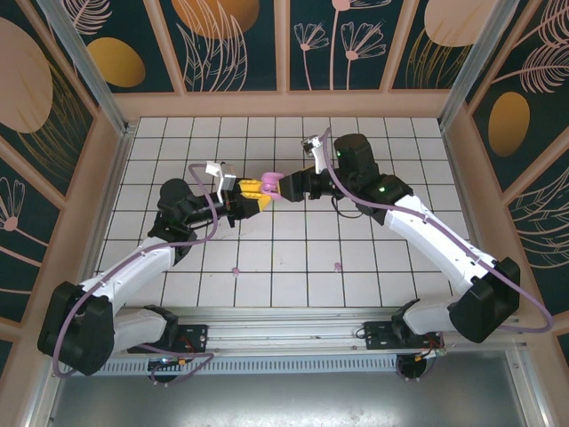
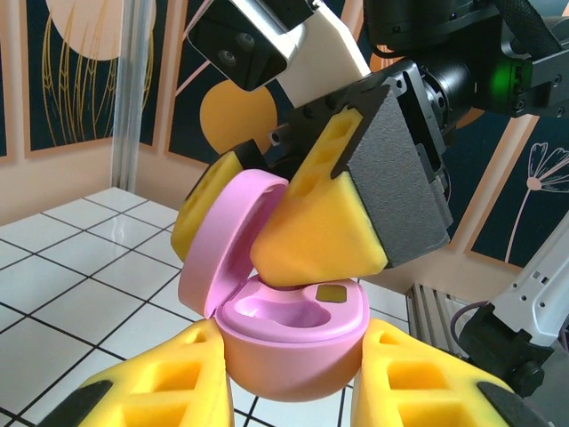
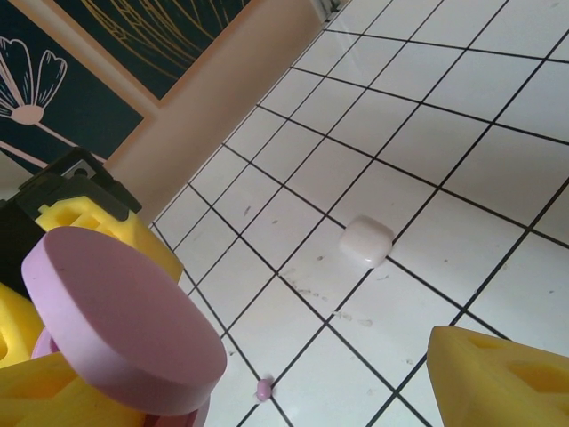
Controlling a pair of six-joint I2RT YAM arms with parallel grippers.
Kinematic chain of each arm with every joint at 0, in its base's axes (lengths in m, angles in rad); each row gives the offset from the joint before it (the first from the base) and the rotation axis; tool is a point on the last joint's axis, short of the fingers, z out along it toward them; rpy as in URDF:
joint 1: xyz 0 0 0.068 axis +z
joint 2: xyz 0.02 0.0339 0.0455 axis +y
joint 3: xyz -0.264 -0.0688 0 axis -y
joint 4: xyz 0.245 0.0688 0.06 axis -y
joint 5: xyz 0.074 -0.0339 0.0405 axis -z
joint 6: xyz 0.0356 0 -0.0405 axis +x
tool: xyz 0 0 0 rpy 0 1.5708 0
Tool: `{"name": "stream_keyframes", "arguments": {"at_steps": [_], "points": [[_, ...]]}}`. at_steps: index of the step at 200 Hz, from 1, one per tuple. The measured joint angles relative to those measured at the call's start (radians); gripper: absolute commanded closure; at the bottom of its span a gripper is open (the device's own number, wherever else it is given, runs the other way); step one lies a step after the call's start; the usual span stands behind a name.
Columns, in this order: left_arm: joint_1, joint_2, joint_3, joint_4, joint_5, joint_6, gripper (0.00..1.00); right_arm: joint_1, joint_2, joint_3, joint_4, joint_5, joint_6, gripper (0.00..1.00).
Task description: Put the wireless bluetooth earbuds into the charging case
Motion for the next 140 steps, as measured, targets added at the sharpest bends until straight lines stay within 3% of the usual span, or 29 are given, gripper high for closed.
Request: {"name": "stream_keyframes", "arguments": {"at_steps": [140], "points": [[0.001, 0.039, 0.000, 0.002, 0.012, 0.007, 0.90, -0.018, 0.068, 0.108, -0.026, 0.039, 0.004, 0.21]]}}
